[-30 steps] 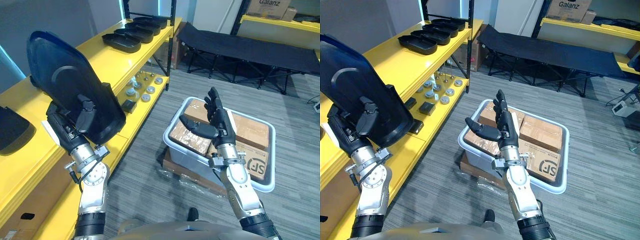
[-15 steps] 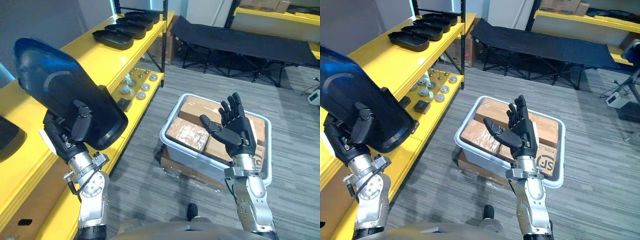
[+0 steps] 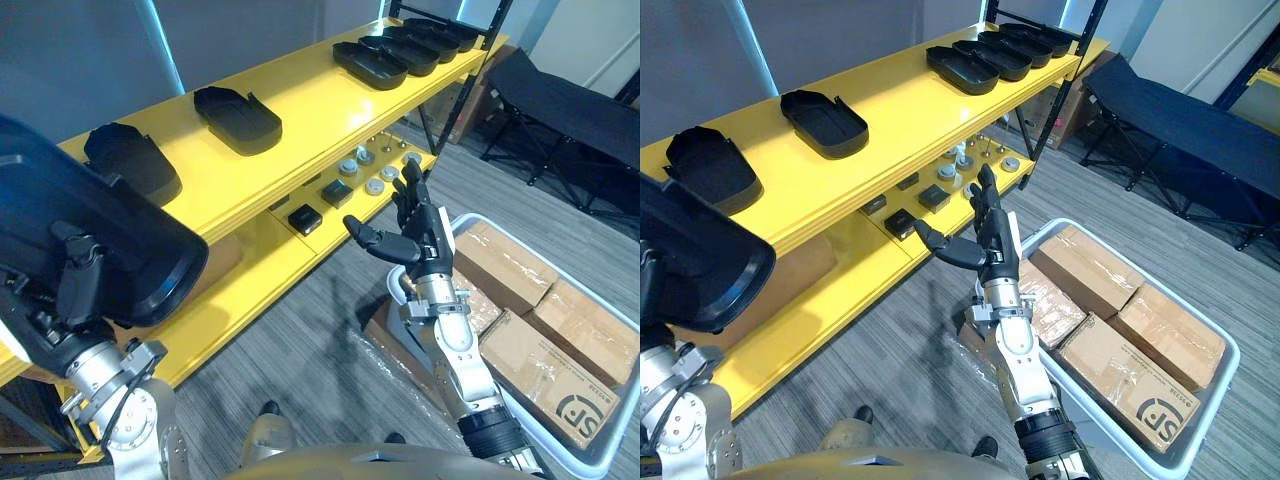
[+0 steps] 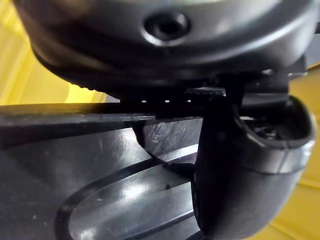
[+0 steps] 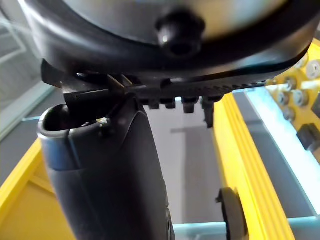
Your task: Walk over and take three plastic housings, then place them on the shelf
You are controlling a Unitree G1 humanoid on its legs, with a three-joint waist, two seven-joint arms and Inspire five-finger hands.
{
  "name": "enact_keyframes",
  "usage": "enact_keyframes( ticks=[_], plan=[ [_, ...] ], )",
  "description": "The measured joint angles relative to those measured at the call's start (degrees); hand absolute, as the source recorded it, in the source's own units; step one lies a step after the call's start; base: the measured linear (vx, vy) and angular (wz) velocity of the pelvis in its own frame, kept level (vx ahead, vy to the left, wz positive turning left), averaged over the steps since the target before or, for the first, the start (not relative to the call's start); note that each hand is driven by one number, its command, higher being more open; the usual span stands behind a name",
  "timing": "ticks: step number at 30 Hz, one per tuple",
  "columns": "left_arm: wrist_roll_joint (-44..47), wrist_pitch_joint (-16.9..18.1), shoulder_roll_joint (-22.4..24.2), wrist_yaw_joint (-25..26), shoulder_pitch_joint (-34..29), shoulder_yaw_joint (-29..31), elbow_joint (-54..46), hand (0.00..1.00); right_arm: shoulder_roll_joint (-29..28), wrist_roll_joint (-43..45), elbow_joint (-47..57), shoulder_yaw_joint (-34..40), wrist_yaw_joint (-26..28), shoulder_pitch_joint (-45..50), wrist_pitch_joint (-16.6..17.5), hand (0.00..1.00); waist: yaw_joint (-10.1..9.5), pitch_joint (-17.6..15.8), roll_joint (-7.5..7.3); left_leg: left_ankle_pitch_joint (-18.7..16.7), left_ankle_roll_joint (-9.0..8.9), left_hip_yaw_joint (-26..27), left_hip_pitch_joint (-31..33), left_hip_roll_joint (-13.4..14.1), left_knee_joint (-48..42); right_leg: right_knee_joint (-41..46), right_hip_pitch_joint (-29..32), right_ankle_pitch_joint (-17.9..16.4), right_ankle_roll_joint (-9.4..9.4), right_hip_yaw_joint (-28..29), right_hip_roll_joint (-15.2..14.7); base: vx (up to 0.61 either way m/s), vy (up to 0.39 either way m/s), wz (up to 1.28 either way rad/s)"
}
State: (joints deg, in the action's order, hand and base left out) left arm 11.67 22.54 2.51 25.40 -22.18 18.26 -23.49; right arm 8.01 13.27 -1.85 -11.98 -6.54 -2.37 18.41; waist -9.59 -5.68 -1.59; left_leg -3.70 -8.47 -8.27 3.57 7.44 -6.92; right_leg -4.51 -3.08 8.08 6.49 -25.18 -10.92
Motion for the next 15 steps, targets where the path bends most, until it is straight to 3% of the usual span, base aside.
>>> enact_keyframes(
  ticks=[3,6,10,12,15],
  plan=[
    [1.3,0.0,0.0,-2.6,-0.5,-1.0,0.0,0.00,0.0,0.4,0.0,0.4,0.0,0.1,-0.1,1.00,0.64,-0.2,0.36,0.1,0.33,0.0,0.3,0.0,0.0,0.0,-0.4,-0.4,-0.36,-0.7,0.0,-0.02,0.009,0.09],
    [1.3,-0.1,-0.3,-6.6,0.5,-4.2,0.0,0.00,0.1,0.5,0.3,2.4,0.0,2.7,-0.3,1.00,2.97,-0.4,0.72,2.0,1.45,1.6,1.9,0.0,0.1,0.0,-2.6,-1.2,0.26,-5.7,-0.9,-0.03,0.010,0.76],
    [1.3,-0.1,-0.8,-9.5,1.7,-5.6,0.0,0.00,0.3,3.8,0.3,3.8,3.5,3.9,-0.5,1.00,2.56,-0.8,1.45,3.9,1.25,2.2,2.4,-0.9,1.4,1.1,-3.1,-2.0,1.52,-7.6,-2.4,0.00,0.051,0.43],
    [1.4,0.0,-1.5,-10.6,2.1,-6.1,0.4,0.00,0.2,7.9,0.3,3.8,6.3,4.3,-0.3,1.00,2.73,-1.0,1.74,4.1,1.72,2.5,2.5,-1.1,1.5,4.2,-2.7,-4.5,2.36,-7.0,-3.3,0.03,0.045,0.44],
    [1.6,0.1,-4.6,-13.3,5.3,-8.8,4.1,0.00,0.2,7.9,0.3,5.3,7.8,6.5,1.2,1.00,4.31,-1.1,1.83,5.1,2.06,-0.9,2.9,-3.3,1.2,14.0,0.2,-13.7,2.49,5.2,-2.9,0.03,-0.019,0.83]
  ],
)
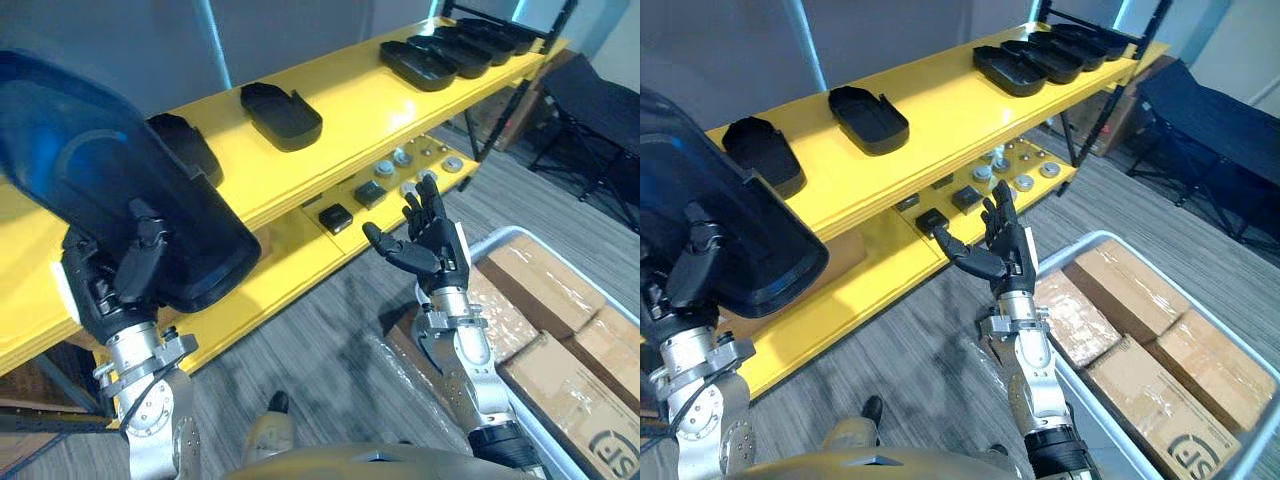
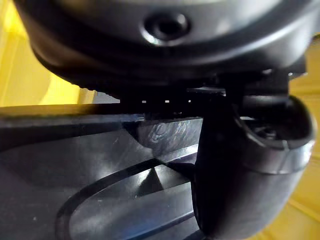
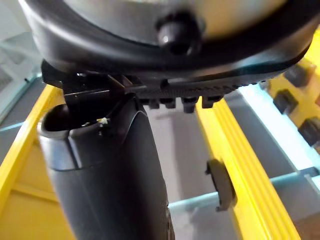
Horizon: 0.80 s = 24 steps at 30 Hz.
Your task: Walk over and take three plastic housings, then place them on the shelf
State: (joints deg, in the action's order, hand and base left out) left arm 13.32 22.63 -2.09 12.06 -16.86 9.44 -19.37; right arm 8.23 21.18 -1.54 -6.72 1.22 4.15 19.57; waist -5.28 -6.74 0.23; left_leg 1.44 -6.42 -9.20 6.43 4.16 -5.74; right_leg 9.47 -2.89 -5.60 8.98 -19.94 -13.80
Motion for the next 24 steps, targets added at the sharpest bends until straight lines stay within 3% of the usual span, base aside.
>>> enact_keyframes(
  ticks=[1,5,9,12,15,19,24],
  plan=[
    [0.3,0.3,-0.9,-1.1,1.4,-1.7,1.6,0.00,-0.2,0.0,0.1,0.9,0.0,1.1,0.5,1.00,1.10,0.1,-0.12,0.8,0.23,-1.9,0.3,-1.5,0.1,2.7,0.5,-2.8,-0.44,3.4,0.3,0.04,-0.056,1.05],
    [0.0,1.2,-1.3,-3.2,2.7,-6.4,1.8,0.00,-1.4,0.1,0.1,3.4,0.9,2.3,1.0,1.00,1.32,0.0,-0.08,2.2,0.18,-1.3,1.1,-2.0,0.3,3.3,0.6,-3.0,-0.39,3.8,0.1,0.02,-0.015,0.41],
    [-0.5,1.2,-1.3,-1.6,3.3,-7.9,1.8,0.00,-1.2,0.7,0.7,3.4,4.8,1.7,1.0,1.00,1.61,0.0,0.35,2.3,0.00,0.1,0.0,-0.4,0.2,1.8,-0.5,-2.0,-0.67,4.6,1.5,-0.05,-0.035,-0.14],
    [-0.5,1.1,-1.2,-0.8,3.3,-8.2,1.8,0.00,-1.2,1.8,2.9,3.5,6.3,2.2,1.0,1.00,3.24,-0.3,1.46,2.7,-0.19,1.5,0.3,0.9,1.3,1.4,-0.7,-1.6,-1.02,4.1,2.5,-0.14,-0.037,0.06],
    [-0.6,1.1,-1.2,-0.9,3.3,-9.5,1.8,0.00,-0.1,2.2,5.3,4.5,7.1,4.3,2.2,1.00,5.12,-0.8,3.08,3.7,1.01,7.5,1.2,2.9,2.3,1.7,-0.6,-1.9,-1.42,1.6,2.3,-0.13,-0.020,0.42],
    [-0.6,1.1,-1.1,0.8,3.3,-9.6,1.7,0.00,1.0,2.1,5.3,4.4,7.0,4.1,2.3,1.00,4.69,-2.1,4.96,4.3,1.49,9.8,3.4,3.3,-0.5,6.7,2.3,-4.0,-1.48,1.7,1.1,-0.09,0.010,0.07],
    [-2.3,1.1,-1.1,3.1,3.1,-9.3,1.7,0.00,1.0,1.6,5.3,4.5,4.6,3.6,2.5,1.00,3.91,-4.4,4.22,2.8,1.88,10.5,5.1,1.9,-5.3,13.9,4.8,-7.7,-0.85,2.1,-2.0,-0.03,0.009,0.05]
  ],
)
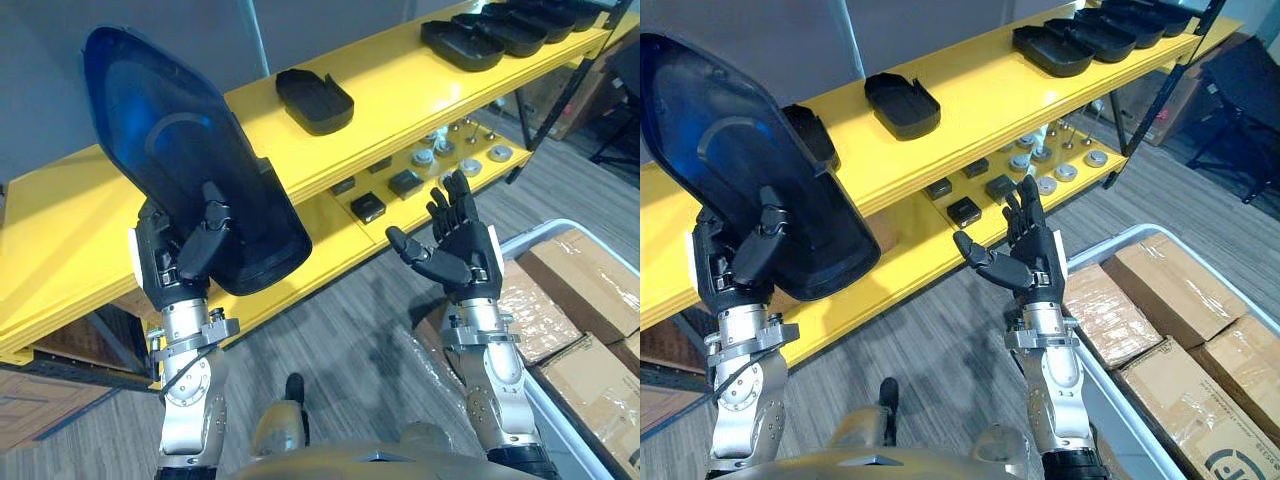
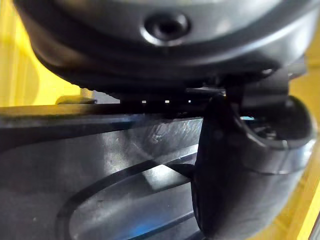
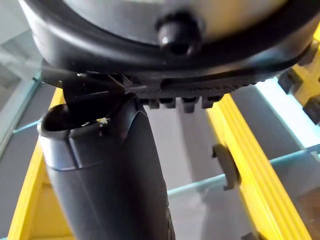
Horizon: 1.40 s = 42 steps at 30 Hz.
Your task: Walk over and take three plastic housings, then place them on the shelf
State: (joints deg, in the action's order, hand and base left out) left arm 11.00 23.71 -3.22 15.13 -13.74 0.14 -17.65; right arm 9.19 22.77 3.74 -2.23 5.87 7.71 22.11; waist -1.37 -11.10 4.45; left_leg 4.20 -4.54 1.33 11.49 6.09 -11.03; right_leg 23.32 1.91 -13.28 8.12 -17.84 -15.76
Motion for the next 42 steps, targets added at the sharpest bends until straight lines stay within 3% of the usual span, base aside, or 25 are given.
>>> enact_keyframes(
  ticks=[3,6,8,9,10,11,12,14,16,18,20,21,22,25,28,30,31,33,34,36,37,39,42],
  plan=[
    [-0.3,0.0,0.0,0.3,-0.4,0.4,0.0,0.00,-0.1,-1.0,0.0,0.0,-0.2,-0.2,0.3,1.00,-0.06,-0.7,-0.48,-2.6,-0.33,0.7,0.3,-0.7,-3.1,0.9,-0.7,-1.5,0.76,0.0,-1.3,0.00,0.039,0.03],
    [-0.3,0.0,0.0,-0.6,-0.3,0.8,-0.7,0.00,-1.2,-2.3,0.0,0.0,-0.9,-0.2,1.1,1.00,-0.02,-1.3,-1.68,-6.1,0.93,0.8,1.9,-1.6,-9.0,0.1,-3.0,-2.3,1.11,-0.8,-2.4,0.08,0.078,0.15],
    [-0.5,0.0,-0.1,-2.4,-0.3,0.9,-0.9,0.00,-2.7,-2.2,0.1,0.0,-2.9,0.1,1.8,1.00,-0.32,-1.2,-2.23,-10.3,2.53,1.8,2.6,-2.4,-13.9,-2.4,-6.7,-2.3,0.65,-2.2,-3.1,0.21,0.156,0.23],
    [-1.3,0.0,-0.3,-2.9,-0.1,1.1,-1.0,0.00,-3.4,-2.3,0.6,-0.1,-3.8,0.5,2.3,1.00,-0.30,-1.0,-2.80,-12.0,2.20,1.8,1.9,-3.8,-14.1,0.1,-7.4,-2.0,-1.12,-2.0,-4.4,0.24,0.164,0.38],
    [-2.6,-0.1,-0.5,-2.9,0.1,1.4,-0.9,0.00,-3.6,-2.8,0.7,-0.6,-4.7,0.4,3.1,1.00,-0.01,-0.6,-3.42,-12.3,2.73,1.2,1.7,-4.8,-13.8,6.0,-4.2,0.4,-2.69,-0.6,-5.8,0.33,0.248,0.45],
    [-3.7,-0.2,-1.8,-2.7,0.2,1.5,-0.9,0.00,-3.8,-5.1,0.7,-0.9,-5.3,-0.1,3.9,1.00,-0.45,-0.4,-4.09,-10.8,3.49,0.5,-0.1,-5.3,-11.1,13.1,-0.5,5.1,-3.86,0.4,-7.4,0.24,0.148,0.39],
    [-4.2,-0.3,-2.5,-2.5,0.2,1.6,-1.0,0.00,-4.0,-5.9,0.5,-1.0,-5.4,-0.4,4.2,1.00,-0.38,-0.4,-4.39,-10.5,3.67,0.1,-1.0,-5.2,-10.1,14.4,0.3,5.9,-3.79,0.8,-7.6,0.28,0.102,0.32],
    [-4.9,-0.6,-3.7,-1.7,0.3,2.1,-1.0,0.00,-3.9,-7.2,0.5,-1.5,-5.7,-2.8,5.3,1.00,-0.19,-0.2,-4.38,-10.2,4.09,-1.1,-3.6,-5.0,-7.6,14.2,0.2,2.8,-3.39,1.0,-6.3,0.26,-0.024,0.24],
    [-4.4,-1.6,-3.8,0.0,2.1,3.2,-0.9,0.00,-1.8,-9.1,0.6,-1.6,-5.8,-7.4,8.8,1.00,-0.19,0.3,-3.38,-9.9,3.60,-2.9,-6.5,-3.5,-4.3,7.2,0.9,-0.9,-4.23,2.6,-0.7,0.26,-0.042,0.27],
    [-4.3,-1.6,-3.8,0.8,4.3,3.2,-0.8,0.00,0.2,-8.9,1.6,-0.9,-5.0,-10.0,10.6,1.00,0.07,0.6,-2.58,-9.5,2.60,-5.2,-7.1,-2.0,-2.2,2.9,4.2,-1.0,-4.74,7.6,3.2,0.15,-0.149,0.50],
    [-4.3,-1.6,-3.9,0.9,6.5,3.2,-0.2,0.00,0.9,-8.8,3.3,0.3,-4.4,-11.0,11.5,1.00,0.58,0.7,-2.52,-9.4,0.81,-8.3,-7.1,-1.2,-1.5,-2.5,5.8,0.5,-2.99,14.1,6.0,0.11,-0.231,0.81],
    [-4.3,-1.6,-4.3,0.8,7.2,3.2,0.1,0.00,0.9,-8.8,4.5,1.1,-3.8,-10.9,11.6,1.00,1.14,1.2,-4.08,-9.6,-0.72,-10.4,-6.9,-2.2,-1.5,-8.2,5.0,6.0,-3.47,16.6,5.6,0.12,-0.350,1.15],
    [-4.1,-1.5,-4.2,0.2,7.2,3.5,0.7,0.00,1.5,-7.7,4.9,1.7,-2.5,-11.1,11.6,1.00,1.61,1.6,-5.28,-10.2,-2.33,-12.7,-7.0,-3.1,-1.5,-9.6,3.6,9.9,0.41,15.4,4.3,0.12,-0.355,1.09],
    [-3.6,-1.8,-2.0,-0.9,4.4,3.5,0.9,0.00,4.4,-5.4,5.1,3.2,-0.7,-11.4,11.3,1.00,0.47,3.8,-0.83,-8.8,-4.49,-11.8,-7.3,3.0,1.0,-16.5,-0.9,12.2,-2.64,9.9,9.7,0.12,-0.269,0.57],
    [-2.1,-1.8,-1.0,-1.7,4.2,4.3,0.2,0.00,4.6,-3.2,6.3,5.1,0.4,-12.1,10.7,1.00,-0.22,4.3,-0.07,-6.6,-5.68,-11.4,-8.1,5.5,4.5,-17.7,-2.0,12.5,-3.28,7.7,11.9,0.05,-0.187,0.35],
    [-0.7,-1.8,-0.6,-1.9,4.1,4.9,-0.3,0.00,4.6,-3.1,7.8,5.2,0.9,-12.6,10.0,1.00,-0.43,4.3,-0.08,-6.0,-5.65,-11.4,-7.9,5.6,5.0,-17.7,-2.1,12.3,-3.68,7.0,12.1,0.01,-0.084,0.23],
    [-0.1,-1.8,0.1,-1.8,3.8,5.1,-0.7,0.00,4.6,-3.2,8.9,5.0,1.1,-12.5,9.3,1.00,-0.37,4.3,-0.07,-5.7,-5.51,-11.3,-7.8,5.3,5.3,-17.7,-2.4,12.2,-3.76,6.5,12.1,-0.02,-0.032,0.23],
    [0.2,-1.8,0.8,-1.4,3.7,5.0,-0.8,0.00,3.9,-3.3,10.5,4.9,1.1,-11.7,7.9,1.00,-0.03,4.4,-0.41,-6.2,-1.71,-9.8,-7.0,4.9,5.2,-17.7,-3.0,12.1,-3.82,4.8,11.1,-0.04,0.001,0.52],
    [0.1,-1.8,0.8,-1.4,3.7,4.5,-0.8,0.00,3.4,-3.2,12.1,5.1,1.1,-10.1,7.3,1.00,0.71,4.7,-1.06,-6.0,2.99,-3.6,-6.0,5.9,5.6,-17.7,-3.5,12.1,-3.81,2.4,9.8,-0.04,0.029,0.88],
    [0.1,-1.8,0.8,-1.1,3.6,3.0,-0.7,0.00,3.5,-2.4,13.0,6.3,1.2,-8.6,7.2,1.00,1.76,4.5,-0.95,-5.0,4.71,2.1,-5.3,6.9,6.5,-17.3,-4.8,11.7,-3.34,-1.4,7.6,-0.04,0.089,1.28],
    [-0.2,-1.8,0.9,-1.2,3.6,2.5,-0.7,0.00,3.4,-1.6,12.6,6.9,1.1,-8.0,7.0,1.00,1.70,4.3,-0.83,-4.3,5.32,4.1,-4.6,7.1,5.9,-16.6,-5.8,10.8,-2.60,-3.2,6.5,-0.03,0.123,1.16],
    [-0.5,-1.8,0.8,-1.3,3.3,2.6,-0.6,0.00,3.2,-1.0,12.1,7.9,1.0,-6.8,6.9,1.00,1.77,3.6,-0.57,-3.3,4.91,5.5,-4.3,7.0,4.7,-14.4,-7.4,9.1,-1.46,-5.9,4.6,0.00,0.114,0.94],
    [-0.4,-1.7,0.9,-1.4,1.7,4.4,-0.6,0.00,2.8,2.8,10.7,7.8,1.5,-6.6,6.9,1.00,1.40,2.3,-0.12,-1.6,2.25,8.6,-4.1,6.1,2.0,-9.7,-7.9,6.1,0.61,-7.1,0.7,0.00,0.136,0.53]
  ],
)
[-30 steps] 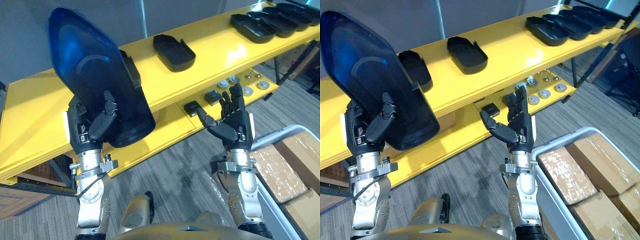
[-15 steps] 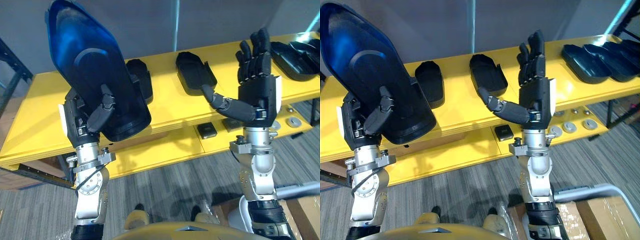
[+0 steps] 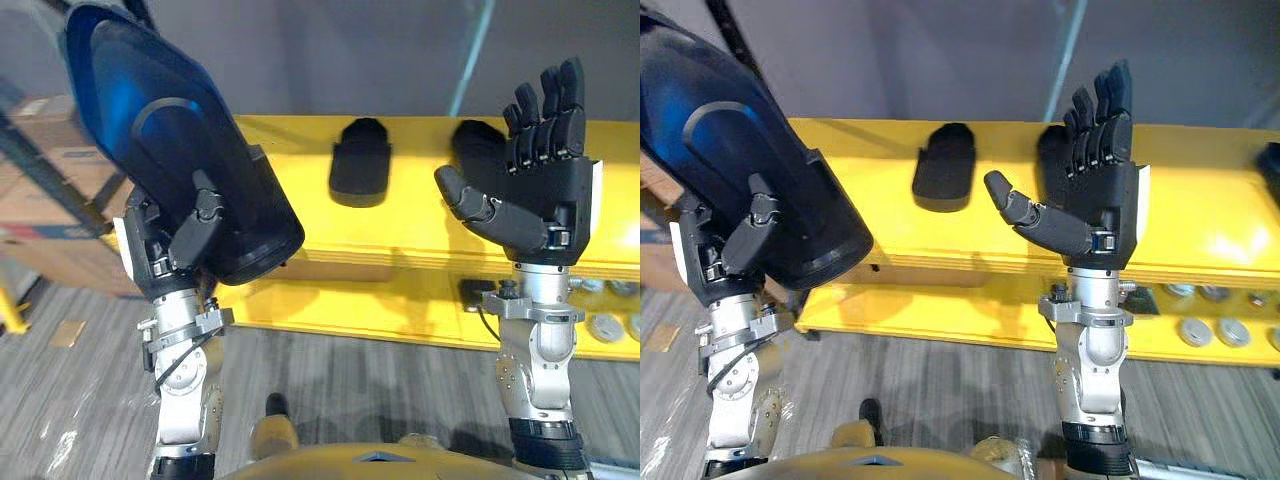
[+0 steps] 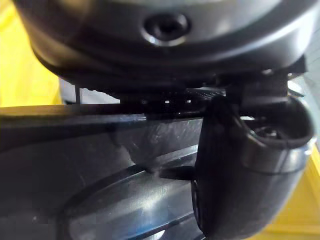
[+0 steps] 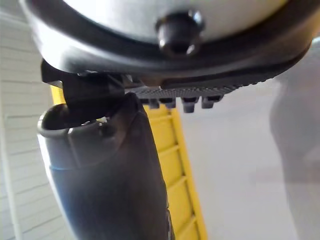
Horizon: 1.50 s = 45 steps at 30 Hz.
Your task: Walk over and take three plastic housings, then place them on the shelf
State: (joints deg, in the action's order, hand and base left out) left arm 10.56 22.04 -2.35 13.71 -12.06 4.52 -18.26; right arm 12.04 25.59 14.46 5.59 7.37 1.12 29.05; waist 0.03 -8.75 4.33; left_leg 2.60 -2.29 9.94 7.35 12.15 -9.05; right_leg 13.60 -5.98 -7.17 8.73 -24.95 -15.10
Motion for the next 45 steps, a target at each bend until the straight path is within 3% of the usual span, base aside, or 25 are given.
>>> enact_keyframes(
  ticks=[1,2,3,4,6,7,8,9,10,12,14,19,27,30,32,34,37,38,39,41,44,45],
  plan=[
    [0.0,0.0,0.0,-0.2,-0.4,0.8,0.1,0.00,-0.9,2.4,-1.1,-0.1,0.5,-0.3,0.0,1.00,-0.03,-0.2,-0.50,0.6,-1.24,1.0,-0.2,-1.2,-0.1,0.8,0.0,-1.3,1.28,0.1,-1.7,-0.02,0.172,0.27],
    [0.0,0.1,0.0,-0.6,-0.4,1.0,0.1,0.00,-1.6,3.7,-1.3,0.0,0.6,-0.3,0.0,1.00,-0.01,-0.6,-1.21,0.7,-1.35,1.4,-0.1,-1.7,-0.4,0.8,0.0,-1.6,1.73,0.3,-2.5,-0.02,0.184,0.23],
    [0.1,0.5,-0.2,-1.8,-0.4,1.2,0.1,0.00,-3.2,6.6,-1.4,0.0,0.4,-0.4,0.1,1.00,-0.01,-0.5,-0.95,0.4,-1.57,1.5,1.7,-1.9,-4.2,0.7,0.6,-1.7,2.10,1.8,-2.9,-0.01,0.186,0.12],
    [0.1,0.7,-0.5,-4.2,-0.4,1.0,0.1,0.00,-5.0,6.8,-2.3,0.0,-1.4,-0.7,0.6,1.00,-0.05,-0.7,-1.30,-1.8,-2.13,1.5,3.4,-2.9,-8.2,0.9,0.9,-1.7,2.73,3.2,-4.0,0.01,0.256,0.04],
    [0.4,0.7,-0.9,-7.6,-0.3,0.5,0.0,0.00,-6.9,6.9,-4.1,-0.7,-3.2,-0.6,1.2,1.00,-0.03,-1.1,-2.09,-5.1,-1.99,2.7,3.6,-4.6,-11.0,1.3,0.9,-1.4,2.23,4.7,-6.1,0.04,0.258,-0.19],
    [2.0,0.7,-1.2,-11.3,-0.2,-0.5,0.1,0.00,-8.0,6.9,-6.3,-2.5,-4.3,-0.4,1.9,1.00,0.05,-1.7,-2.84,-6.9,-0.31,4.4,3.5,-5.6,-11.7,2.1,2.0,-0.1,-1.80,6.0,-7.1,0.04,0.241,-0.35],
    [1.8,0.7,-1.4,-12.0,-0.2,-1.0,0.1,0.00,-8.2,6.7,-7.1,-3.4,-4.6,-0.4,1.9,1.00,0.02,-1.7,-2.79,-7.2,0.09,5.2,3.7,-5.5,-11.6,2.8,3.3,1.4,-3.96,6.7,-7.2,0.02,0.235,-0.46],
    [1.5,0.6,-2.3,-12.5,0.1,-1.8,0.1,0.00,-8.6,6.4,-8.2,-5.1,-5.1,-0.4,1.8,1.00,0.08,-1.8,-2.82,-7.3,0.56,6.3,3.6,-5.3,-11.0,3.2,5.0,3.6,-4.82,7.2,-7.0,0.00,0.176,-0.41],
    [0.0,0.5,-3.7,-12.7,0.9,-2.0,0.1,0.00,-9.2,6.3,-8.7,-6.8,-5.3,-0.2,1.7,1.00,0.28,-1.9,-3.14,-7.3,0.98,7.1,3.3,-5.2,-10.3,2.4,5.1,5.2,-3.65,8.2,-6.4,0.03,0.162,-0.38],
    [0.5,0.1,-6.8,-14.4,3.4,-2.7,0.1,0.00,-10.5,5.6,-8.6,-8.6,-5.2,0.2,1.6,1.00,0.86,-1.9,-3.40,-7.0,1.74,7.5,2.7,-5.0,-8.2,-1.4,4.8,4.5,-1.79,11.3,-1.8,0.06,0.090,-0.17],
    [0.8,-0.1,-7.6,-14.8,6.7,-3.8,0.1,0.00,-9.9,1.5,-8.6,-8.0,-5.5,0.3,1.6,1.00,1.89,-1.9,-3.44,-4.9,2.32,7.5,1.6,-5.9,-4.2,-5.9,4.0,4.4,-2.05,11.3,1.9,0.07,-0.019,0.02],
    [1.1,-3.7,-6.4,-12.2,9.4,-8.6,0.9,0.00,-9.8,0.3,-8.5,-4.1,-5.6,0.6,0.0,1.00,3.31,-1.8,-3.39,-3.1,1.57,5.1,1.5,-6.5,-3.5,-8.9,2.3,4.6,-2.00,12.7,3.3,0.09,-0.039,0.10],
    [6.4,-3.9,-3.8,-13.0,6.7,-12.3,3.4,0.00,-8.1,-1.0,-4.6,-1.1,-5.7,5.3,-2.8,1.00,3.97,-2.0,-3.16,-1.5,-0.25,6.1,-1.9,-5.5,0.2,-7.7,2.1,2.5,-2.73,15.4,4.5,-0.02,-0.054,-0.10],
    [6.9,-3.9,-3.0,-11.7,6.1,-13.1,5.6,0.00,-7.9,-0.2,-4.6,-1.8,-3.6,5.8,-2.8,1.00,4.02,-2.7,-2.17,-4.0,-0.66,6.4,-1.6,-4.2,-3.6,-4.0,3.4,-0.1,-2.57,17.1,4.9,-0.08,-0.034,-0.26],
    [6.9,-3.9,-2.2,-9.9,2.8,-13.0,6.1,0.00,-7.4,0.4,-4.6,-4.2,-1.4,5.9,-2.8,1.00,3.81,-3.1,-0.81,-7.0,-2.12,5.6,-0.6,-2.1,-9.5,-1.5,4.1,-1.6,-2.59,19.6,6.2,-0.04,-0.018,-0.52],
    [7.0,-4.6,-2.0,-9.3,-0.1,-12.6,7.0,0.00,-7.2,0.8,-4.7,-5.8,0.1,6.1,-2.7,1.00,3.06,-3.1,-0.26,-6.9,-2.23,0.8,0.9,-1.4,-12.7,-0.3,5.0,-1.9,-2.82,21.9,7.2,0.03,-0.025,-0.41],
    [7.0,-5.2,-2.0,-9.7,-0.2,-12.4,10.2,0.00,-7.3,2.2,-4.7,-6.2,1.5,6.6,-2.7,1.00,3.44,-3.3,-0.86,-3.9,-1.35,-2.2,1.1,-3.1,-11.2,1.1,5.2,-2.1,-3.20,21.1,5.2,0.01,0.009,0.13],
    [7.1,-5.2,-2.0,-10.2,-0.2,-12.4,11.1,0.00,-7.2,2.4,-4.7,-6.1,2.2,6.6,-2.7,1.00,3.43,-3.9,-1.88,-1.5,-1.14,-4.4,1.3,-5.1,-10.3,1.5,5.1,-2.5,-3.16,20.9,3.3,-0.04,0.019,0.26],
    [7.1,-5.2,-1.9,-10.3,-0.4,-12.4,11.3,0.00,-7.3,2.5,-4.6,-5.9,2.6,6.5,-2.7,1.00,3.40,-4.5,-2.85,-1.6,-0.47,-5.9,1.5,-5.8,-10.4,1.6,4.9,-2.6,-3.00,20.6,2.4,-0.06,0.005,0.16],
    [7.1,-4.9,-1.9,-11.1,-2.5,-12.3,11.2,0.00,-6.3,3.6,-4.6,-5.5,3.6,6.5,-2.6,1.00,3.28,-4.0,-1.39,-3.0,-0.61,-9.4,1.9,-2.5,-11.7,3.4,5.0,-3.7,-2.20,20.5,2.0,-0.05,0.058,-0.01],
    [7.0,-4.9,-1.9,-13.2,-3.3,-12.4,11.3,0.00,-5.0,5.5,-4.7,-4.9,3.8,6.5,-2.2,1.00,3.33,-3.6,0.07,-4.3,-0.97,-9.6,0.8,-1.0,-12.4,6.4,5.1,-5.8,0.42,20.8,0.1,0.01,0.230,0.00],
    [6.9,-4.7,-2.0,-14.7,-3.3,-12.5,11.2,0.00,-5.1,6.5,-4.8,-4.7,3.6,6.5,-1.6,1.00,3.27,-3.4,0.38,-9.0,-2.28,-8.0,0.5,-1.7,-13.2,6.8,5.1,-6.1,1.71,21.2,-1.4,0.05,0.371,0.09]
  ],
)
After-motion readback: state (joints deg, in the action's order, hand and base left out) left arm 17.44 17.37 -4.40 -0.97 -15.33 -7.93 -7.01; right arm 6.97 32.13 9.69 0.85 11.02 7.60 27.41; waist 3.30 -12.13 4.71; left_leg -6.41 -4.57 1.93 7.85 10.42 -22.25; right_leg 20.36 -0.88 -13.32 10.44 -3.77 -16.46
